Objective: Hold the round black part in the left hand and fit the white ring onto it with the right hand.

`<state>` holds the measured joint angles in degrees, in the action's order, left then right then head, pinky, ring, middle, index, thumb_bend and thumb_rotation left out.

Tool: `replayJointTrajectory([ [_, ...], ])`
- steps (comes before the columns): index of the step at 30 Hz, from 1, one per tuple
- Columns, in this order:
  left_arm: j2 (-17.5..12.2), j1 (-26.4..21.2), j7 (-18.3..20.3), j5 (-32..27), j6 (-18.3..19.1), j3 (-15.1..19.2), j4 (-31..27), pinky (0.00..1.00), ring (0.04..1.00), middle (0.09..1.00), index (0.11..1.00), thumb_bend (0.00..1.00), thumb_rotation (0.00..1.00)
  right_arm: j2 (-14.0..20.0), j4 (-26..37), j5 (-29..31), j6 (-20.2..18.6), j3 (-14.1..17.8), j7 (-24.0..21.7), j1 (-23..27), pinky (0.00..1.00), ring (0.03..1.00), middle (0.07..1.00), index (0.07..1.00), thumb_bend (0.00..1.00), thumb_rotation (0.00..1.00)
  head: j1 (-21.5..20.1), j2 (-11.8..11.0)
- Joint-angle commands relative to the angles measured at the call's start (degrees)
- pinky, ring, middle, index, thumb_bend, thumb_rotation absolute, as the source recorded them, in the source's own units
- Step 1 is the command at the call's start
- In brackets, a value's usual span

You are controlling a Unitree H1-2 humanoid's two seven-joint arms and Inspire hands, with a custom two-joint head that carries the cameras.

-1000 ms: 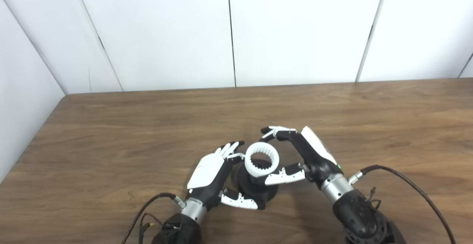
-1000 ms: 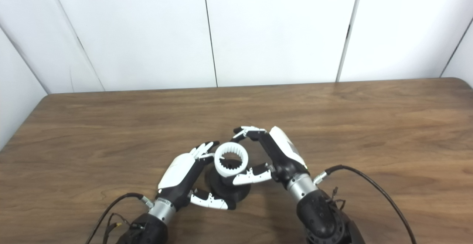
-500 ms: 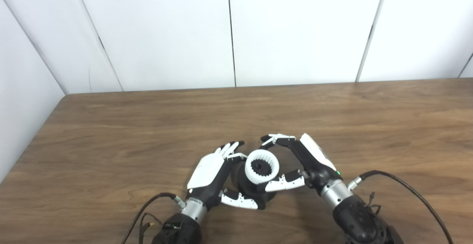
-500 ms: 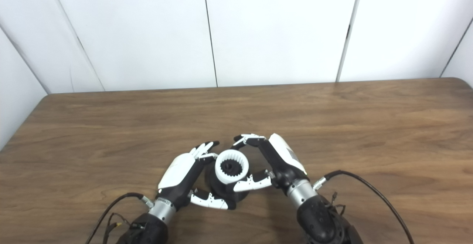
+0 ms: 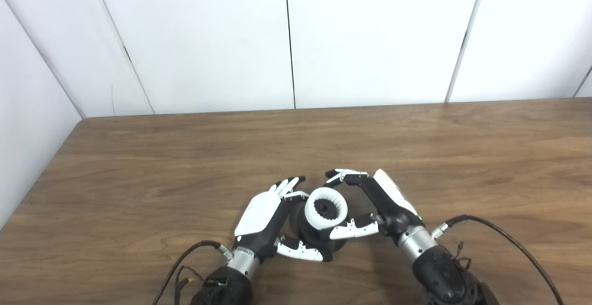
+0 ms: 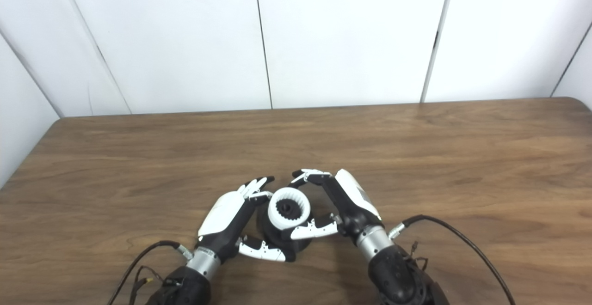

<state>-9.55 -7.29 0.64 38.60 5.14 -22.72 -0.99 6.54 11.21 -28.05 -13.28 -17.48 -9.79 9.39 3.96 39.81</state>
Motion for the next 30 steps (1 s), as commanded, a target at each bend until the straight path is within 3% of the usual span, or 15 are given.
replayJointTrajectory([
  [1,-0.10,-0.60,1.57,2.35,0.91,-1.17,-0.02,1.00,0.992,0.969,0.603,0.93,0.29,-0.35,0.13,-0.55,0.64,-0.06,0.56,1.84,0.85,0.891,0.824,0.480,0.52,0.14,0.12,0.29],
  [17,-0.15,-0.51,1.73,2.30,1.27,-1.35,-0.31,1.00,0.991,0.971,0.602,0.93,0.29,-0.34,1.08,-0.97,0.98,-0.26,0.50,2.30,0.88,0.891,0.818,0.480,0.52,0.14,0.12,0.51],
  [24,-0.41,-0.60,1.78,2.42,1.26,-1.33,-0.36,1.00,0.991,0.971,0.604,0.93,0.29,1.66,2.40,-2.67,-2.79,-1.15,-3.05,2.84,0.88,0.892,0.837,0.489,0.52,0.15,0.02,0.55],
  [26,-0.47,-0.61,1.66,2.27,1.04,-1.28,-0.18,1.00,0.990,0.972,0.607,0.93,0.30,2.99,3.25,-3.41,-4.54,-2.00,-5.28,3.25,0.83,0.897,0.873,0.659,0.77,0.33,0.02,0.55],
  [27,-0.49,-0.63,1.63,2.23,1.00,-1.25,-0.13,1.00,0.991,0.971,0.607,0.93,0.29,3.69,3.54,-3.45,-4.97,-2.42,-6.27,3.45,0.82,0.900,0.888,0.725,0.84,0.39,0.04,0.60],
  [30,-0.54,-0.71,1.65,2.09,1.01,-1.15,-0.11,1.00,0.991,0.969,0.607,0.93,0.29,5.11,3.77,-3.05,-4.92,-3.07,-7.91,3.71,0.79,0.904,0.913,0.823,0.94,0.47,0.04,0.60],
])
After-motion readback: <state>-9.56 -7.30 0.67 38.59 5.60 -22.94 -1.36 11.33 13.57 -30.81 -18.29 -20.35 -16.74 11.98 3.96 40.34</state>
